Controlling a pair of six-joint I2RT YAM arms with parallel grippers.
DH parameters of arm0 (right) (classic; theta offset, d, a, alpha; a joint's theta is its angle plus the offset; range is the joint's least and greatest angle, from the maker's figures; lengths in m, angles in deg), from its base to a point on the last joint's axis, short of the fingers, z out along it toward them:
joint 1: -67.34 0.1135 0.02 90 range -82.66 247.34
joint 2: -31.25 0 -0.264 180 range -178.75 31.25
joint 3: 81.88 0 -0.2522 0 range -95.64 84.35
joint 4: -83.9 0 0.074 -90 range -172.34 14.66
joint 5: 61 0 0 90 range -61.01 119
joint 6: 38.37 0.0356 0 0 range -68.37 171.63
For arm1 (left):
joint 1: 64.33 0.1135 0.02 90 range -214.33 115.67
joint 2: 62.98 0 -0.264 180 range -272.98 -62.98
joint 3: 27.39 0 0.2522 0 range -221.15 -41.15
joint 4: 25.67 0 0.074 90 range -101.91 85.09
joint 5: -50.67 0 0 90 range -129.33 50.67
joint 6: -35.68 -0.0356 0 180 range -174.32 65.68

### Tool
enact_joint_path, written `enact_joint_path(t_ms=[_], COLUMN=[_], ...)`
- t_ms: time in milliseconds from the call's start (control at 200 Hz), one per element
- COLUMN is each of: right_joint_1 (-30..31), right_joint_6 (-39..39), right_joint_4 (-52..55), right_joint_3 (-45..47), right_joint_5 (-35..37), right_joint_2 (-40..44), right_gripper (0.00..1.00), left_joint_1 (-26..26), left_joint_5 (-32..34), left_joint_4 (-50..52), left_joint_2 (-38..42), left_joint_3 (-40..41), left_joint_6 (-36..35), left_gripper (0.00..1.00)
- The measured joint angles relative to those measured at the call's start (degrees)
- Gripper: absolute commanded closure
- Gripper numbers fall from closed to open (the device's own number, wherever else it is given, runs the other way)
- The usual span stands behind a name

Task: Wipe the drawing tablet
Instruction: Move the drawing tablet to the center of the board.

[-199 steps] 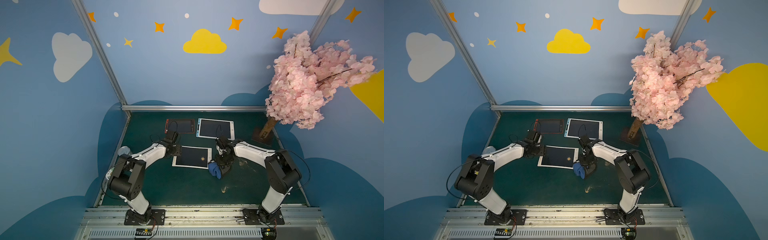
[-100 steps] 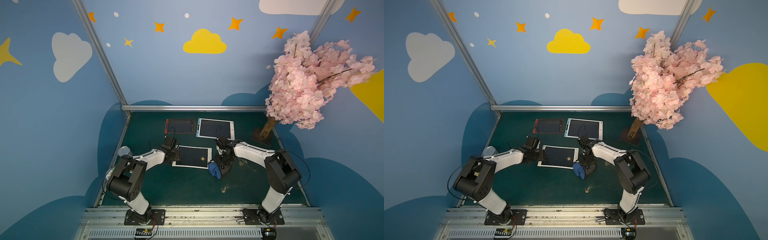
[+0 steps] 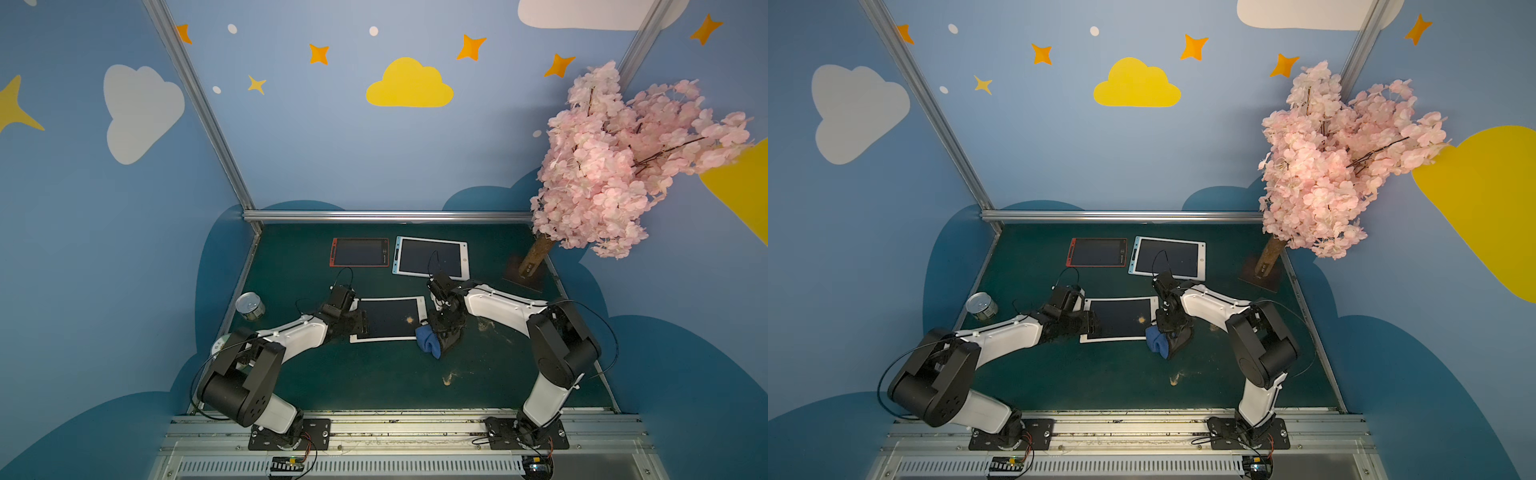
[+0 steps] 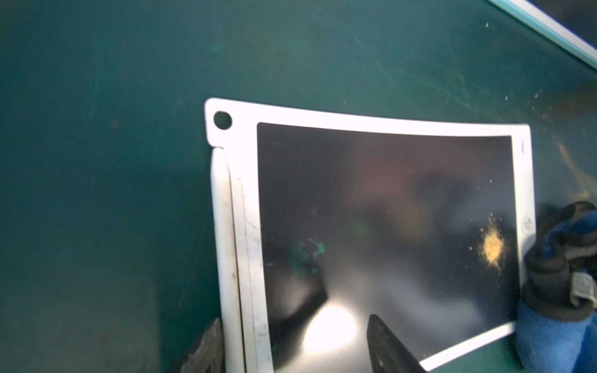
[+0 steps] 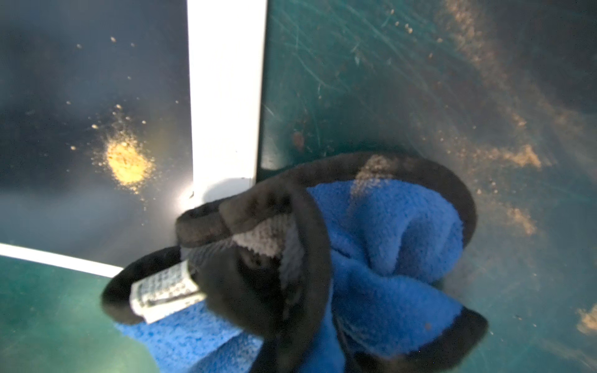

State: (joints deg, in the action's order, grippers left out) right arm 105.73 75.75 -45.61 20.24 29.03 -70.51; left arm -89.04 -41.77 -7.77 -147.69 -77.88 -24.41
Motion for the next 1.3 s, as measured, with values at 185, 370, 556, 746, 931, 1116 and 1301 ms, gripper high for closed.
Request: enact_joint_path(t_ms=[185, 370, 556, 746, 931, 1116, 1301], right_joint_1=[1.2, 4.9, 11.5, 15.1, 14.1, 10.3, 5.6], right_joint_6=[1.1, 3.9, 7.6, 10.3, 10.1, 8.2, 5.0], right_joint_4=[-2.6, -4.4, -3.7, -1.4, 0.2, 2.5, 4.7], right_joint_3=[3.0, 6.5, 9.5, 11.5, 11.4, 9.6, 6.2], right_joint_5=[-0.1, -0.2, -0.2, -1.4, -2.0, -3.2, -2.7], right_joint_2=[2.1, 4.9, 8.0, 10.7, 10.7, 10.0, 10.1], right_gripper=[1.00, 1.00, 1.00, 1.00, 1.00, 1.00, 1.00], left_joint_1=[-1.3, -2.1, -2.1, -2.4, -2.9, -3.5, -4.5], left_joint_5=[0.2, 1.5, 3.5, 3.1, 2.2, 1.2, -0.5], left_joint_4=[0.7, 3.1, 5.0, 5.6, 5.7, 5.7, 5.8], left_joint_2=[3.9, 7.6, 10.3, 11.3, 11.5, 15.3, 19.3], left_joint_3=[3.3, 5.6, 7.1, 7.4, 7.4, 8.3, 8.4], left_joint_6=[1.1, 1.8, 2.1, 2.4, 2.8, 3.5, 4.4], left_gripper=[0.31, 0.31, 0.31, 0.31, 0.31, 0.31, 0.31])
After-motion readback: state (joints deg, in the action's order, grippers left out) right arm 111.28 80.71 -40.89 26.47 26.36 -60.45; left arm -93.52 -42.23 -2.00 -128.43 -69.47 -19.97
